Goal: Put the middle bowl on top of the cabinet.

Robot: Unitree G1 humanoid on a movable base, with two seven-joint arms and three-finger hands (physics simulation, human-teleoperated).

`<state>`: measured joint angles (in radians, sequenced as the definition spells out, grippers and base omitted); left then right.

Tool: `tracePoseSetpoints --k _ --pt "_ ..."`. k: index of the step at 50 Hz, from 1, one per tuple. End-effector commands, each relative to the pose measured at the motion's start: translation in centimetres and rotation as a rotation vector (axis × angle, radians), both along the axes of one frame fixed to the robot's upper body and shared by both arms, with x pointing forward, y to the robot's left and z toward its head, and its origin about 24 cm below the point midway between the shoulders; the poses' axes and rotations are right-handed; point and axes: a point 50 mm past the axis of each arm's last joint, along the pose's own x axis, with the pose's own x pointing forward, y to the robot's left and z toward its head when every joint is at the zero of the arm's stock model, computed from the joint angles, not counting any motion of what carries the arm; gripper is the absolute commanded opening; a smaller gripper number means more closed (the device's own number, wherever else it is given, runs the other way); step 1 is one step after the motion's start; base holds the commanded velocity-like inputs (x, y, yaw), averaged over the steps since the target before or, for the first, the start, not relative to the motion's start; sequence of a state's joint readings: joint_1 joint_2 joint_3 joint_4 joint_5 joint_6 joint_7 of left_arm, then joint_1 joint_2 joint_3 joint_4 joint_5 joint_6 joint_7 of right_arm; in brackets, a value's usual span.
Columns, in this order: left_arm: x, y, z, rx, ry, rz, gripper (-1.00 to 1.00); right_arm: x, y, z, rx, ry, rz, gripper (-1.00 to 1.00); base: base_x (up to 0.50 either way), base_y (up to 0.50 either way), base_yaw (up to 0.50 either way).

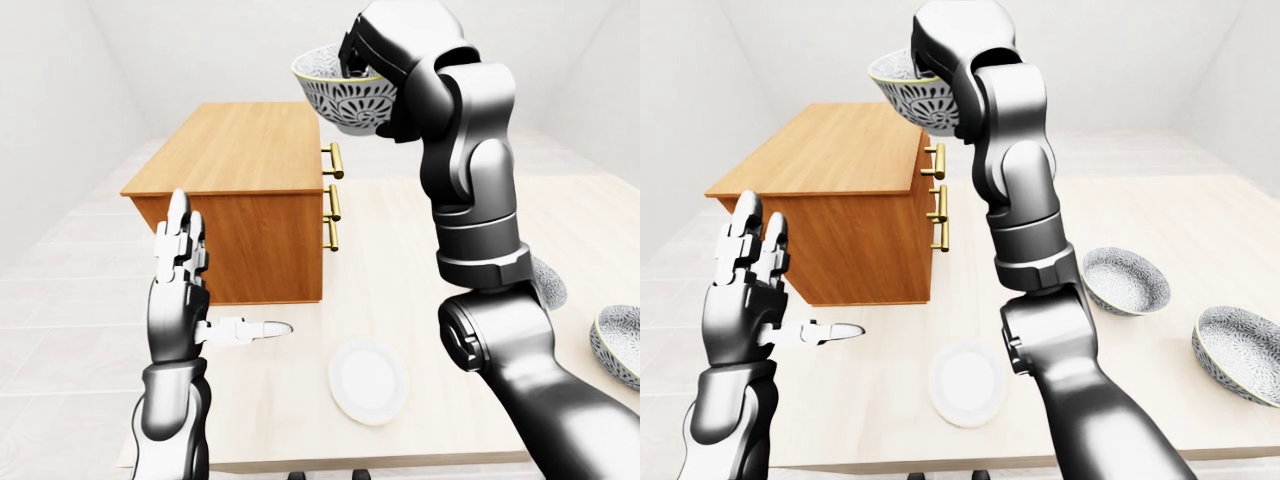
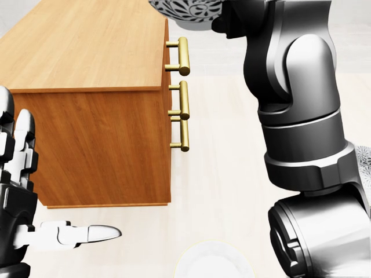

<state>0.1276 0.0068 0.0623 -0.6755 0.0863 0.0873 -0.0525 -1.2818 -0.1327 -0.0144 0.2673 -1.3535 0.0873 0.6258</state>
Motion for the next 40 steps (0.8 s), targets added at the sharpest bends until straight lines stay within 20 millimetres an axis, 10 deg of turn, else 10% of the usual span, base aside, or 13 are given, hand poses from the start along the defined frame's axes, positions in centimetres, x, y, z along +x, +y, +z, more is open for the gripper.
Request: tracePoseSetpoints --k 1,40 --pt "0.1 0.0 -0.2 0.008 0.008 0.005 1.0 0.7 2.0 1.8 0.049 -0.033 0.094 -1.0 0.0 0.0 0.0" --pt "0.0 -0.1 -0.1 0.007 0.006 -0.01 1.0 3.1 8.3 2.3 0.338 0.046 0.292 -1.0 0.0 0.0 0.0"
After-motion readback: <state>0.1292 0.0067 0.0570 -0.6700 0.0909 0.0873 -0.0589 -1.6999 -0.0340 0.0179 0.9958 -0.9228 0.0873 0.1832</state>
